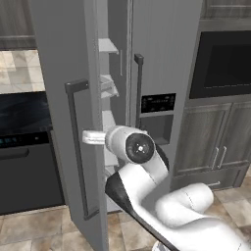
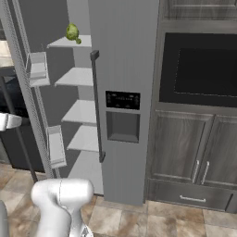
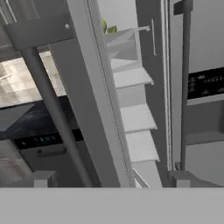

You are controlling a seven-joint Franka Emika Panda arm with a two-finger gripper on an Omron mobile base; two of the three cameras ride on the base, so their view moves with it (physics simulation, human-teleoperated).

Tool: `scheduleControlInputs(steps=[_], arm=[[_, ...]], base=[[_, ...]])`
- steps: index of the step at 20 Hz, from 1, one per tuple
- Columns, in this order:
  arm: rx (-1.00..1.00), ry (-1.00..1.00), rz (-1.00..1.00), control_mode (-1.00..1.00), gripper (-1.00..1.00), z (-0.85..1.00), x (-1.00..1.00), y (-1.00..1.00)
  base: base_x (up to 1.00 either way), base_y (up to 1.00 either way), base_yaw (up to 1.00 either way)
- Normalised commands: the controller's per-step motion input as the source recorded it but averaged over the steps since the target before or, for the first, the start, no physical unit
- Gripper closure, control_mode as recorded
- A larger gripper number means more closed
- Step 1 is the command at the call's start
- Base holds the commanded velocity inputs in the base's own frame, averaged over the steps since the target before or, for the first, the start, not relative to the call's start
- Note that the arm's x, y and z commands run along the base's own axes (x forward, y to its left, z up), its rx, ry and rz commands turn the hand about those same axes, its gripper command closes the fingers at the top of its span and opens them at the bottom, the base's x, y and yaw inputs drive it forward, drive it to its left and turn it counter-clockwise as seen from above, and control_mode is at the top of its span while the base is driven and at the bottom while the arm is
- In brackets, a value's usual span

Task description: Take the lemon wedge from the fridge and place it on the plate with fish on the dining counter.

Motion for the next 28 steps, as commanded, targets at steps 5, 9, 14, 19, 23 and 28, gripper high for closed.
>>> scheduleControlInputs(steps=[5, 9, 14, 19, 23, 28], arm=[[0.17, 0.02, 0.0, -1.0, -1.0, 0.08, -1.0, -0.7], [0.14, 0.01, 0.02, -1.0, -1.0, 0.36, -0.66, -0.76], [0.22, 0.09, 0.23, -1.0, -1.0, 0.17, 0.2, -0.93], [0.23, 0.15, 0.29, -1.0, -1.0, 0.22, 0.48, -0.82], [0.16, 0.14, 0.26, -1.0, -1.0, 0.0, 0.91, -0.75], [0.12, 0.11, 0.13, -1.0, -1.0, 0.0, 1.0, -0.32]], base=[[0.0, 0.0, 0.0], [0.0, 0.0, 0.0], [0.0, 0.0, 0.0], [0.0, 0.0, 0.0], [0.0, 0.0, 0.0], [0.0, 0.0, 0.0]])
